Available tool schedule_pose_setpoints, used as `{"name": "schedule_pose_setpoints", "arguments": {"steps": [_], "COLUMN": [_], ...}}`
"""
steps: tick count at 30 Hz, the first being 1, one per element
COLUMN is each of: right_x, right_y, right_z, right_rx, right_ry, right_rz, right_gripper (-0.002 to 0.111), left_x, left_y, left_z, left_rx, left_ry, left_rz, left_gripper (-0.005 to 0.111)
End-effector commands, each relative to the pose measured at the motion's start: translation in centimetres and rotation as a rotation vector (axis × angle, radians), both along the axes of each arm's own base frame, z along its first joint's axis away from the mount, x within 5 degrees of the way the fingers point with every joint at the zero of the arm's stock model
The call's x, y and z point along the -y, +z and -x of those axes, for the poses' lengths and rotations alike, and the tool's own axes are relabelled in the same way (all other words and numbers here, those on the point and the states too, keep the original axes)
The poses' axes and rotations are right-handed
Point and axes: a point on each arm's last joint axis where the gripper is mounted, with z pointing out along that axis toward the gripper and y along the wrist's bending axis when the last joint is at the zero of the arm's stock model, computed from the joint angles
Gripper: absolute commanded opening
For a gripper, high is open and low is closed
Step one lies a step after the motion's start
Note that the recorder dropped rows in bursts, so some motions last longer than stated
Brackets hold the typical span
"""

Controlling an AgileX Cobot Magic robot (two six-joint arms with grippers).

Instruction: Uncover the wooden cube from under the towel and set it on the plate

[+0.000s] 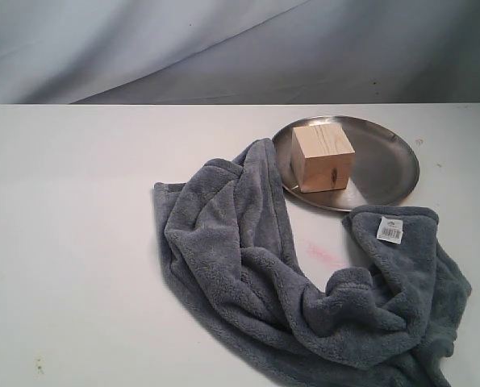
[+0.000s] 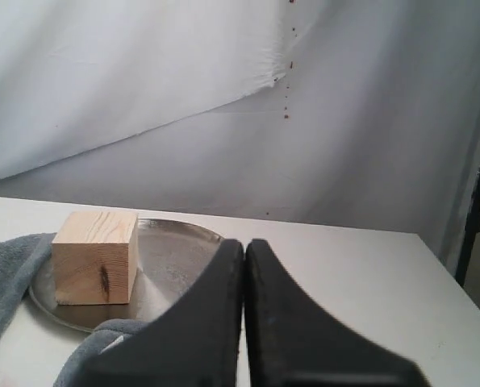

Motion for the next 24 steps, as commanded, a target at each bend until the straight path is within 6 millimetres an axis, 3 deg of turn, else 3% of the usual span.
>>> {"name": "schedule_pose_setpoints", "arguments": {"steps": [1, 4, 24], "right_x": [0.07, 0.12, 0.11], "right_y": [-0.47, -0.99, -0.80], "right_z": [0.03, 0.06, 0.05], "right_rx": [-0.033, -0.091, -0.067], "right_ry": [-0.007, -0.011, -0.010], "right_rz": [0.059, 0.065, 0.078], "right_gripper": [0.000, 0.000, 0.000], "left_x": [-0.02, -0.02, -0.02], "left_y": [-0.03, -0.03, -0.03], "left_z": [0.01, 0.01, 0.01], "left_rx": [0.010, 0.010, 0.010], "left_ry": [0.003, 0.003, 0.003], "left_rz": [0.006, 0.006, 0.006], "left_gripper": [0.000, 0.000, 0.000]}}
